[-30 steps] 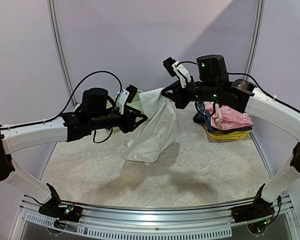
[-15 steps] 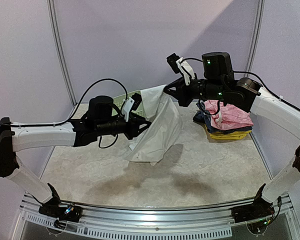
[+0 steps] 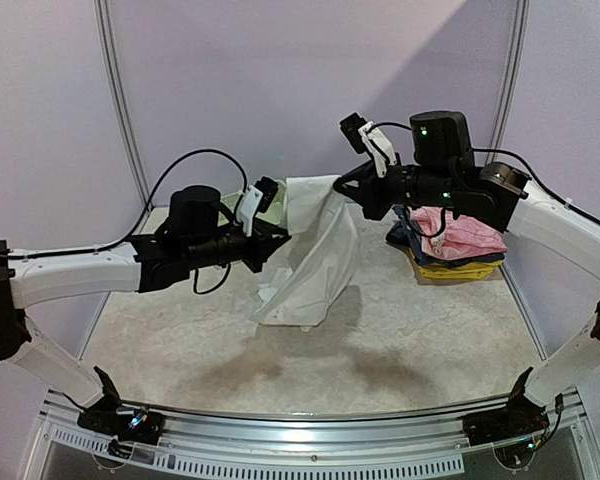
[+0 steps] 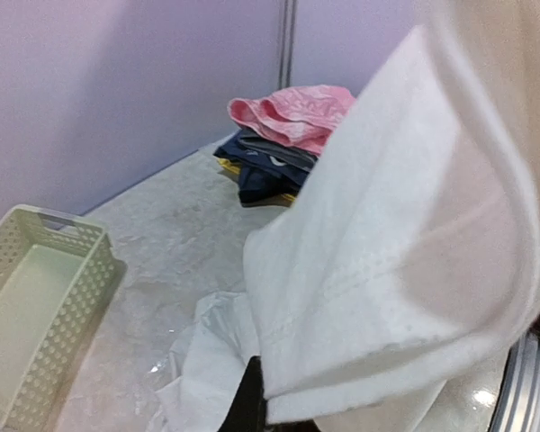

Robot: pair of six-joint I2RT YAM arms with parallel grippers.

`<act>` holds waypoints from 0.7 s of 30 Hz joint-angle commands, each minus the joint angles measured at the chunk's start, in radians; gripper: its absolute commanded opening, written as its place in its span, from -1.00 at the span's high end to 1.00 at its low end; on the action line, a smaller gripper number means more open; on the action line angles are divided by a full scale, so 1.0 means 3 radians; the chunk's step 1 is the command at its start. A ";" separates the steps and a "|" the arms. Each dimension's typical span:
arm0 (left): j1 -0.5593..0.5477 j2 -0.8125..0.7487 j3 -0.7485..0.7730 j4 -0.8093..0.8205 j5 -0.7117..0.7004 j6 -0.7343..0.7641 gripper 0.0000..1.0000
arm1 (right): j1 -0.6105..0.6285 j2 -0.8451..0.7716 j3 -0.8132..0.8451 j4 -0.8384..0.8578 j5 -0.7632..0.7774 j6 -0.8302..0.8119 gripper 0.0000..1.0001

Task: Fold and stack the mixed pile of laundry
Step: Pick up the crumpled T-shirt from the center of the board.

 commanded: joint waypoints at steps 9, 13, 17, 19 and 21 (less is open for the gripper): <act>-0.0046 -0.0844 0.0933 -0.1425 -0.1652 0.0579 1.00 | 0.0019 -0.0209 0.0002 0.0266 0.0227 -0.0036 0.99; -0.0046 -0.0885 0.1377 -0.1679 -0.1830 0.0752 1.00 | 0.0019 -0.0094 0.0198 0.0263 0.0285 -0.0056 0.98; -0.0046 -0.0864 0.1902 -0.1875 -0.1916 0.0931 1.00 | 0.0019 0.0036 0.0462 0.0191 0.0412 -0.0071 0.97; -0.0046 -0.0852 0.2185 -0.1973 -0.1890 0.0981 1.00 | 0.0019 0.0072 0.0579 0.0178 0.0480 -0.0074 0.98; -0.0050 -0.0821 0.2508 -0.2094 -0.1776 0.0969 1.00 | 0.0017 0.0105 0.0717 0.0152 0.0537 -0.0076 0.98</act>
